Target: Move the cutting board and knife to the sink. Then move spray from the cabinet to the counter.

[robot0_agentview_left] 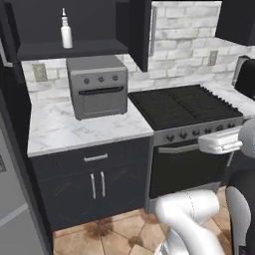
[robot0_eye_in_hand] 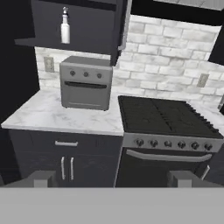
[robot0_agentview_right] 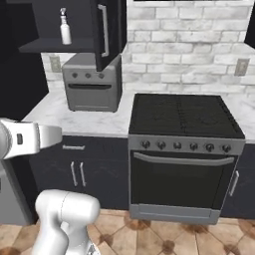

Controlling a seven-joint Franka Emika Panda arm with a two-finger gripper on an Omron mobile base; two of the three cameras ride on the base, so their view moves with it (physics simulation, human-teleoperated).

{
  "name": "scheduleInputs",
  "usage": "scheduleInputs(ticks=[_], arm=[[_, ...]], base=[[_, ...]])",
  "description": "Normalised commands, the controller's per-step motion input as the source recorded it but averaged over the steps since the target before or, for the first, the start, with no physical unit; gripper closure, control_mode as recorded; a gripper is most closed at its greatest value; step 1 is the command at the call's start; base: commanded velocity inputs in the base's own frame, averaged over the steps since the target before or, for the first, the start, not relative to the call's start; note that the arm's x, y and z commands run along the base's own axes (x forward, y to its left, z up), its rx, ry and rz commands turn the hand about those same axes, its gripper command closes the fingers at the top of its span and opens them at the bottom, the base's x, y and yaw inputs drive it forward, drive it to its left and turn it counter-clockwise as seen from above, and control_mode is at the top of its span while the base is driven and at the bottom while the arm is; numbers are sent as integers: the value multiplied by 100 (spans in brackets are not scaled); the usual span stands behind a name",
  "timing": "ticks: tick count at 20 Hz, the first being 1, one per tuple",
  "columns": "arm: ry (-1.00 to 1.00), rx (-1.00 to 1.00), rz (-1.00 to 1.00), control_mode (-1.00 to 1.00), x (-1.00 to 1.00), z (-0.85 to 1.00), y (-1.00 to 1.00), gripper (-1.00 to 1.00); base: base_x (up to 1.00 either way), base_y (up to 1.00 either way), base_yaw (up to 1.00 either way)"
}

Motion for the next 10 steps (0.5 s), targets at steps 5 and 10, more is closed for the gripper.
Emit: scheduleInputs(ticks=[5,10], arm=[[0,0,0,100,0,0,0,-100],[0,0,0,100,0,0,0,-100]], base=[[-19,87,0],[48,96,0]])
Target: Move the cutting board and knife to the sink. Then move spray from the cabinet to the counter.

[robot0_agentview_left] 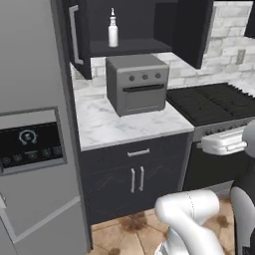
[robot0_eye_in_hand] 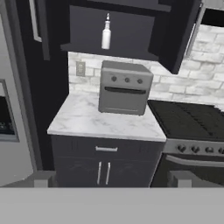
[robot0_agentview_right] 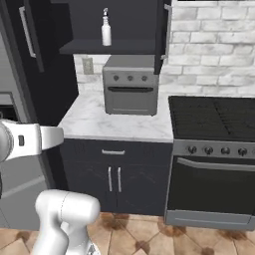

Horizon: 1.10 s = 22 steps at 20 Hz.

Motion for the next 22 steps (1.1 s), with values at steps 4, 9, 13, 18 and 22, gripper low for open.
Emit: scheduleInputs(ticks=[4,9,13,18,22], arm=[[0,0,0,100,0,0,0,-100],[0,0,0,100,0,0,0,-100],[0,0,0,100,0,0,0,-100],[0,0,0,100,0,0,0,-100],[0,0,0,100,0,0,0,-100]], base=[[81,81,0],[60,-18,5],[36,-58,8],[31,-17,3],[62,18,7]])
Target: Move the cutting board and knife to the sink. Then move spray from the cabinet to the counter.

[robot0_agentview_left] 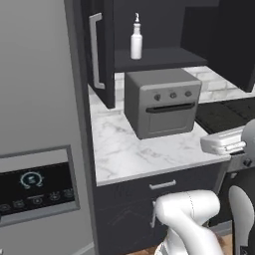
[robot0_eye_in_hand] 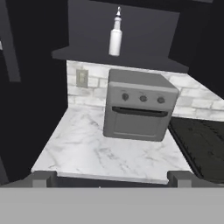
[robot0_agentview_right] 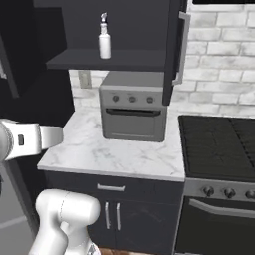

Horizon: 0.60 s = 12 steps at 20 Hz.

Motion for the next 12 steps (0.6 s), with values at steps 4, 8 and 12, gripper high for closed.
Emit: scheduleInputs(ticks=[4,8,12], arm=[[0,0,0,100,0,0,0,-100],[0,0,0,100,0,0,0,-100],[0,0,0,100,0,0,0,-100]], base=[[65,16,8],[97,-17,8],[87,-9,7]])
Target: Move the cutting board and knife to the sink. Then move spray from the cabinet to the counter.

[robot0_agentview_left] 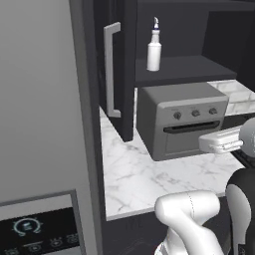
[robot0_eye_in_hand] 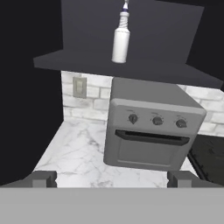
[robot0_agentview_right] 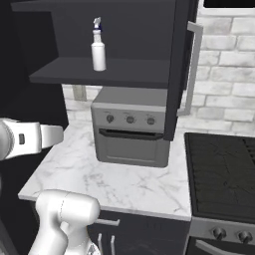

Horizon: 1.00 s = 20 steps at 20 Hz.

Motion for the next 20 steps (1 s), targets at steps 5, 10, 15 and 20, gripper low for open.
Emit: scheduleInputs(ticks=[5,10,15,20], arm=[[0,0,0,100,0,0,0,-100],[0,0,0,100,0,0,0,-100],[0,0,0,100,0,0,0,-100],[0,0,0,100,0,0,0,-100]], base=[[60,-12,7],[36,-2,-2],[23,0,-3],[3,0,0]])
